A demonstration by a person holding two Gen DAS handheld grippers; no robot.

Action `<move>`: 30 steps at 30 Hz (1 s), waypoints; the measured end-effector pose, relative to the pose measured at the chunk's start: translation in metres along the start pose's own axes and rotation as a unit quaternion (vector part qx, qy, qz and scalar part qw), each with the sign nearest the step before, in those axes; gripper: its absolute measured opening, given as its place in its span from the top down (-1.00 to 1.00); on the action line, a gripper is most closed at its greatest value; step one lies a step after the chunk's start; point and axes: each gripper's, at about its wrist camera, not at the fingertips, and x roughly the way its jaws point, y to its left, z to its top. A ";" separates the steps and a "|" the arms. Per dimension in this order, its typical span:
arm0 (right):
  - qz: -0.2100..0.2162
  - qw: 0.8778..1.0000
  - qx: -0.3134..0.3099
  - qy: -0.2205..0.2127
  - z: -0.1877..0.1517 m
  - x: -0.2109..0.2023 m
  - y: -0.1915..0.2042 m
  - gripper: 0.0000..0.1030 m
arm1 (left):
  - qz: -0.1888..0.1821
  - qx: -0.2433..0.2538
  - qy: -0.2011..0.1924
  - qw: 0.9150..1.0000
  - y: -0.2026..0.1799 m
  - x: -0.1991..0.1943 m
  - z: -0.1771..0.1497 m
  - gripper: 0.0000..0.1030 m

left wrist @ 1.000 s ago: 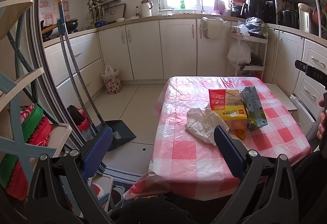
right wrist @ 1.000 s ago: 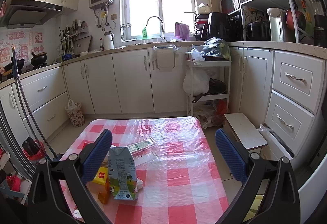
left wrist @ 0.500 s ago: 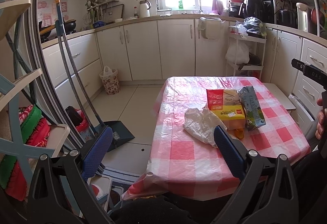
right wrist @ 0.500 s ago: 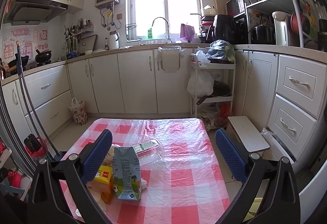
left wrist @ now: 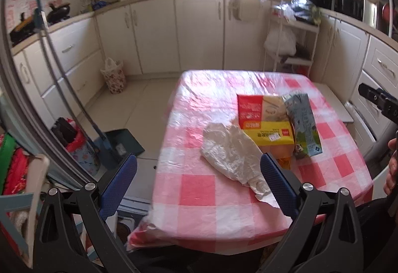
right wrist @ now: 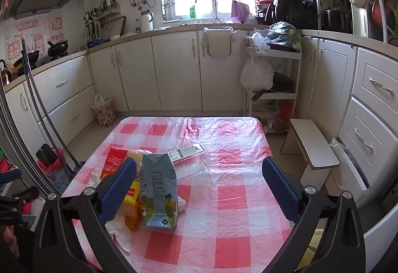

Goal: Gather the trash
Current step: 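Close the left tool on the crumpled white plastic bag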

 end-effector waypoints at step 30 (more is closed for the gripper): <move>0.001 1.000 0.005 0.023 -0.001 0.000 -0.028 -0.89 | -0.163 -0.014 0.149 0.975 0.006 0.118 -0.005 0.97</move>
